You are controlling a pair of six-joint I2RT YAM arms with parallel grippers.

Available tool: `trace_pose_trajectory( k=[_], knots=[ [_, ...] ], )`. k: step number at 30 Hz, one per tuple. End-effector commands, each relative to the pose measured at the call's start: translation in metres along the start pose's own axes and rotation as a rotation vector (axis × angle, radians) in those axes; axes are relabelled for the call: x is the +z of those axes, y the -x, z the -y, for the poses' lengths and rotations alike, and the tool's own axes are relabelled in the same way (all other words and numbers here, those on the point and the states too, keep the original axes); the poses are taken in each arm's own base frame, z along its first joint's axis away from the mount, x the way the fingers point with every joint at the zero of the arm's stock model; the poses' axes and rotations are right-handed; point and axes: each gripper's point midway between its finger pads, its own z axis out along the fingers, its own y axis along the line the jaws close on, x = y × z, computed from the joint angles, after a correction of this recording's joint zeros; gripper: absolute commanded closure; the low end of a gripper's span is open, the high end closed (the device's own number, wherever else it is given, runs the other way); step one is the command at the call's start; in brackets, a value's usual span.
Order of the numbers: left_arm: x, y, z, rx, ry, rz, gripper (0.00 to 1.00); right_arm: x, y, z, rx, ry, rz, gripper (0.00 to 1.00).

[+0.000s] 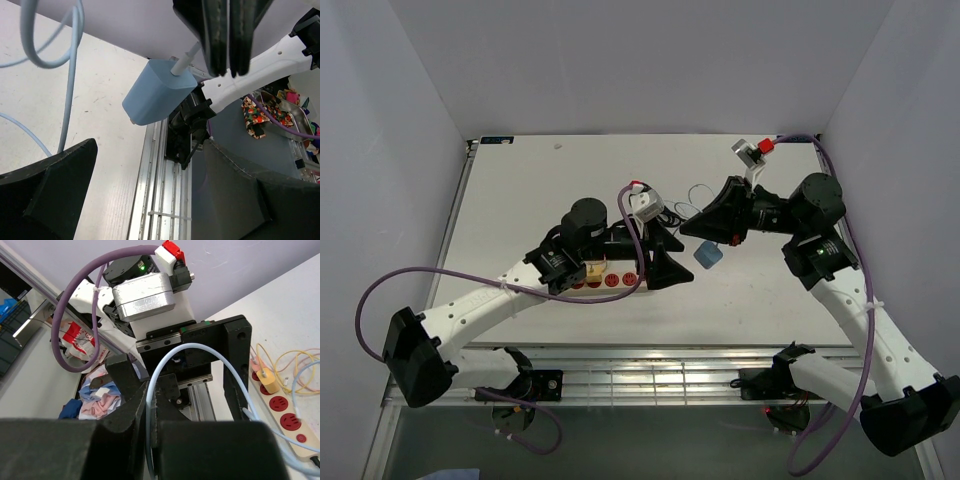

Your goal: Insert the plug

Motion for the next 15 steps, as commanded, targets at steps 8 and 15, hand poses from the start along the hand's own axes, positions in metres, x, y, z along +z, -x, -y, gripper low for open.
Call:
trace_pose_trajectory(
  k=[8, 15],
  knots=[
    [0.008, 0.019, 0.033, 0.143, -0.218, 0.002, 0.02, 0.008, 0.012, -0.027, -0.017, 0.067, 0.018, 0.92],
    [0.014, 0.022, 0.046, 0.196, -0.289, 0.007, 0.1, 0.017, 0.012, -0.023, 0.007, 0.08, 0.02, 0.92]
  ],
)
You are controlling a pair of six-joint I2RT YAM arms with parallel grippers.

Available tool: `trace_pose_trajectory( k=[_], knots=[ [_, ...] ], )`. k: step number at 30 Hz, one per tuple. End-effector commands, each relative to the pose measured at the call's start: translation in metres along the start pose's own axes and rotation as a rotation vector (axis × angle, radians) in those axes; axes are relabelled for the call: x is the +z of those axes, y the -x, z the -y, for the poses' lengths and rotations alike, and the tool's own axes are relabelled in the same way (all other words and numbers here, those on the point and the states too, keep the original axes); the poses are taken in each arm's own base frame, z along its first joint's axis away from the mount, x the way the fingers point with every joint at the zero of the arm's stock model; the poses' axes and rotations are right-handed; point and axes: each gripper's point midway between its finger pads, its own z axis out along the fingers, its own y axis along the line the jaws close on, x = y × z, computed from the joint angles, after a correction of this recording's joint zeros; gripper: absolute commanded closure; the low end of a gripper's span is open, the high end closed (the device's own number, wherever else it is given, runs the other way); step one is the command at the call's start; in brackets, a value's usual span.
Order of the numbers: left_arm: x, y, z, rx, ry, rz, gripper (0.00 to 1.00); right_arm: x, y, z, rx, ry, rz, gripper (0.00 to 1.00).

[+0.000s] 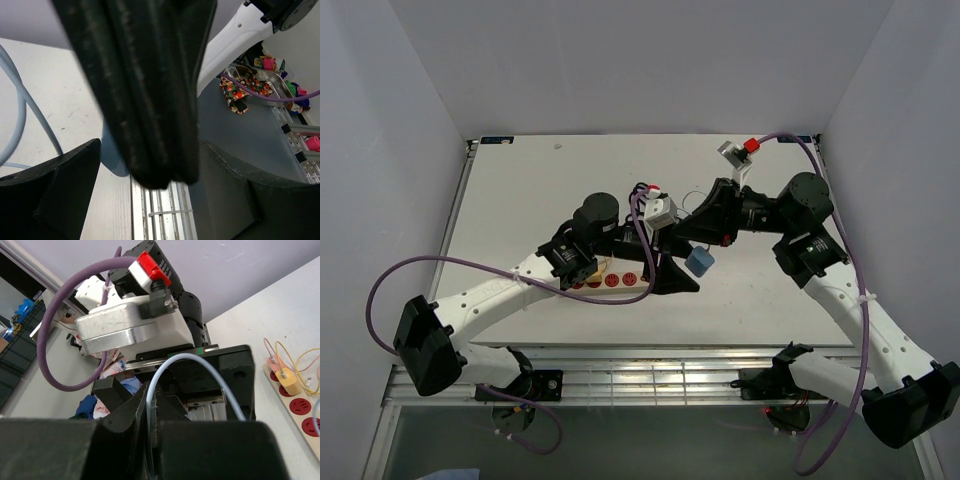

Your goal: Insert the plug

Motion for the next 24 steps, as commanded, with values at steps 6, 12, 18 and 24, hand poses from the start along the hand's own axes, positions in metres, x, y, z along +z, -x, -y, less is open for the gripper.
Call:
trace_pose_trajectory(
  k=[6, 12, 18, 24],
  knots=[
    [0.007, 0.024, 0.025, 0.122, -0.111, 0.04, 0.23, 0.006, 0.025, -0.016, -0.083, 0.046, 0.06, 0.92],
    [0.001, 0.026, 0.033, 0.146, -0.108, 0.064, 0.46, 0.008, 0.024, -0.012, -0.08, 0.052, 0.066, 0.92],
    [-0.004, 0.026, 0.031, 0.146, -0.062, 0.081, 0.83, 0.008, 0.025, -0.011, -0.09, 0.047, 0.071, 0.92],
    [-0.011, 0.035, 0.022, 0.113, 0.038, 0.122, 1.0, 0.004, 0.017, -0.002, -0.165, 0.002, 0.057, 0.8]
  ],
)
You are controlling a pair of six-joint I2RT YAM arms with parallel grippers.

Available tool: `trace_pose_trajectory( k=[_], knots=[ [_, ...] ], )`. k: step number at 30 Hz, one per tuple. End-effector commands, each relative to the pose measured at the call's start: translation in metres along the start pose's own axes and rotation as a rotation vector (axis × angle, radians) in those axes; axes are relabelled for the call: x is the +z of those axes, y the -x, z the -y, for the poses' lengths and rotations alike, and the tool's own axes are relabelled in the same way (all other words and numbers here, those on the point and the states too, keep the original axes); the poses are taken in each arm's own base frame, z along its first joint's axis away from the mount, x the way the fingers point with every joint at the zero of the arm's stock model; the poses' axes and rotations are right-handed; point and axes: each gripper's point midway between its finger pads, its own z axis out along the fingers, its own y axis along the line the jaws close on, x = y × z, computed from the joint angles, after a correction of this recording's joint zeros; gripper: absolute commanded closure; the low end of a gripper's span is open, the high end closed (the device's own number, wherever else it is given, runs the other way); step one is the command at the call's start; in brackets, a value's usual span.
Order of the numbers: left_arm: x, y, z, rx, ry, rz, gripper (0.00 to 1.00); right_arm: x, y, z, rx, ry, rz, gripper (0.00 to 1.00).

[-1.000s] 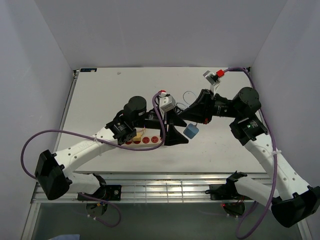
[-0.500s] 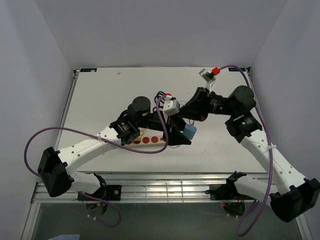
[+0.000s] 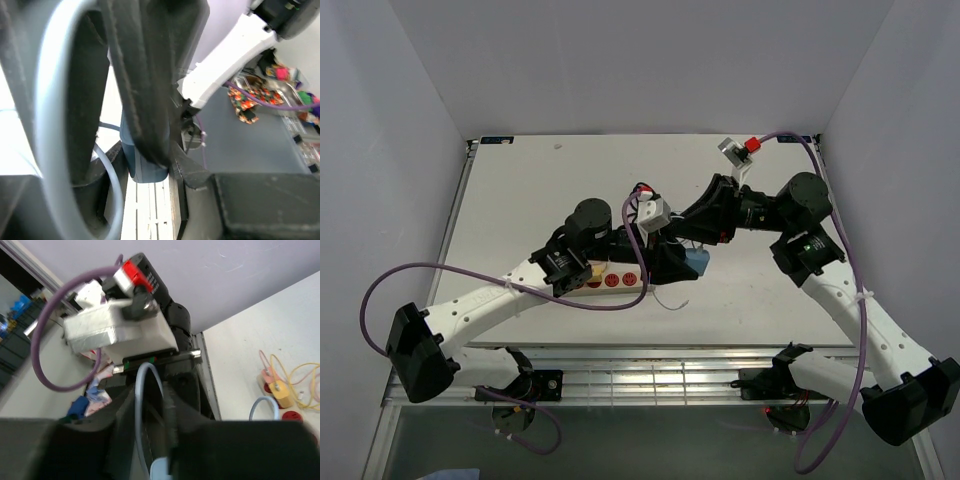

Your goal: Insert the plug

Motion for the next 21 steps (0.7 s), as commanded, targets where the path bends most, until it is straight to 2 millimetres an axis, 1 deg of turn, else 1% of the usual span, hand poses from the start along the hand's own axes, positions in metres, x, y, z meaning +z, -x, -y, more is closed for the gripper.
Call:
trace_pose_trajectory(
  k=[1, 2, 3, 4, 5, 6, 7, 8, 9, 10, 11, 12, 14, 15, 21],
  knots=[
    [-0.011, 0.028, 0.006, 0.021, 0.067, 0.081, 1.0, -0.005, 0.003, -0.001, -0.117, -0.045, 0.005, 0.64],
    [-0.013, 0.03, -0.003, 0.007, 0.127, 0.093, 1.0, -0.007, 0.002, 0.005, -0.196, -0.069, -0.002, 0.55],
    [-0.015, 0.029, -0.005, -0.025, 0.158, 0.089, 1.0, -0.011, -0.004, 0.007, -0.197, -0.095, -0.021, 0.4],
    [-0.017, 0.028, -0.009, -0.035, 0.184, 0.085, 1.0, -0.013, -0.004, 0.006, -0.243, -0.095, -0.019, 0.33],
    [-0.018, 0.028, -0.012, -0.056, 0.209, 0.084, 1.0, -0.016, -0.011, 0.008, -0.244, -0.107, -0.033, 0.27],
    [-0.018, 0.026, -0.016, -0.071, 0.233, 0.078, 1.0, -0.02, -0.011, 0.002, -0.292, -0.105, -0.028, 0.23],
    [-0.02, 0.021, -0.018, -0.092, 0.25, 0.056, 1.0, -0.022, -0.013, 0.001, -0.308, -0.109, -0.025, 0.19],
    [-0.019, 0.021, -0.02, -0.105, 0.257, 0.048, 1.0, -0.024, -0.018, 0.004, -0.308, -0.121, -0.029, 0.17],
    [-0.019, 0.02, -0.021, -0.115, 0.263, 0.039, 1.0, -0.027, -0.019, 0.0, -0.344, -0.121, -0.026, 0.16],
    [-0.019, 0.014, -0.021, -0.137, 0.266, 0.015, 1.0, -0.029, -0.019, -0.001, -0.363, -0.126, -0.028, 0.16],
    [-0.019, 0.013, -0.02, -0.149, 0.264, 0.009, 1.0, -0.031, -0.022, -0.001, -0.364, -0.136, -0.041, 0.16],
    [-0.019, 0.014, -0.019, -0.153, 0.261, 0.008, 1.0, -0.033, -0.027, 0.001, -0.35, -0.152, -0.061, 0.16],
    [-0.02, 0.016, -0.015, -0.157, 0.25, 0.007, 1.0, -0.035, -0.028, 0.002, -0.377, -0.165, -0.075, 0.16],
    [-0.02, 0.016, -0.013, -0.16, 0.245, 0.009, 1.0, -0.037, -0.031, 0.004, -0.365, -0.172, -0.087, 0.16],
    [-0.023, 0.022, -0.002, -0.15, 0.205, 0.019, 1.0, -0.038, -0.042, 0.013, -0.346, -0.18, -0.123, 0.17]
  ],
)
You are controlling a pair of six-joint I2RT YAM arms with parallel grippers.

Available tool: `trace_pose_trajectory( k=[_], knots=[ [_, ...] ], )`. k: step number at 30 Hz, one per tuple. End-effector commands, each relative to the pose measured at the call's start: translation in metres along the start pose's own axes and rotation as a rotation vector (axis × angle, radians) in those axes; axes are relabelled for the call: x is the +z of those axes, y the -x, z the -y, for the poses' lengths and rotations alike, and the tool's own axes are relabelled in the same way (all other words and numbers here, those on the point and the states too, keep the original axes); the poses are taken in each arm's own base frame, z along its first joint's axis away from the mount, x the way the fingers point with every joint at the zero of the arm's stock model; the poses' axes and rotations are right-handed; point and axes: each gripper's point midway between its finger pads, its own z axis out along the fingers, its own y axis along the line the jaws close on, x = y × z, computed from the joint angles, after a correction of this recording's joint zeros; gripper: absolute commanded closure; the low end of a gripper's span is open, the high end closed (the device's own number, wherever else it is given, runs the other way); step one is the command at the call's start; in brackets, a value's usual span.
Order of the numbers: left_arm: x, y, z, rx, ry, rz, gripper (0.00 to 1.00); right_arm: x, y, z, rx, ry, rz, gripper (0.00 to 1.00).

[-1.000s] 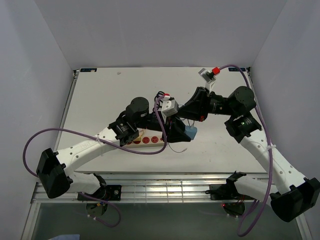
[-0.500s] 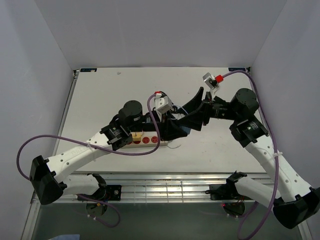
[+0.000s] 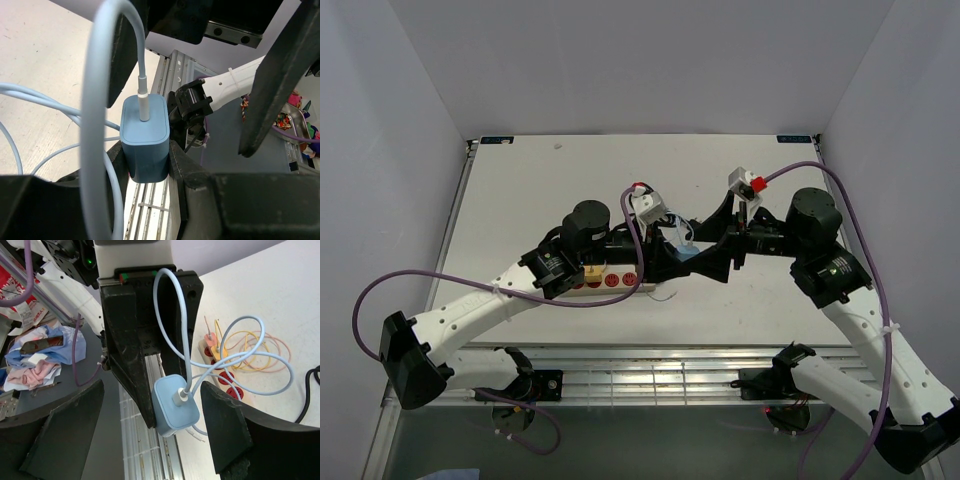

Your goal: Insert the plug

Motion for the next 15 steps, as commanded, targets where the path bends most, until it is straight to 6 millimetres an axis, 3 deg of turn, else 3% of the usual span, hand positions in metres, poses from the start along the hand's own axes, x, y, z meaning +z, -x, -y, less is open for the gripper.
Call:
trace_pose_trajectory(
  k=[1, 9, 15],
  knots=[
    [-0.012, 0.027, 0.023, 0.039, -0.05, 0.062, 1.0, -0.002, 0.002, -0.001, -0.042, -0.002, -0.005, 0.17],
    [-0.014, 0.026, 0.035, 0.042, -0.115, 0.061, 1.0, -0.002, -0.008, -0.001, -0.027, 0.015, -0.025, 0.18],
    [-0.015, 0.025, 0.04, 0.048, -0.144, 0.052, 1.0, 0.0, -0.01, -0.002, 0.006, 0.028, -0.037, 0.29]
  ],
)
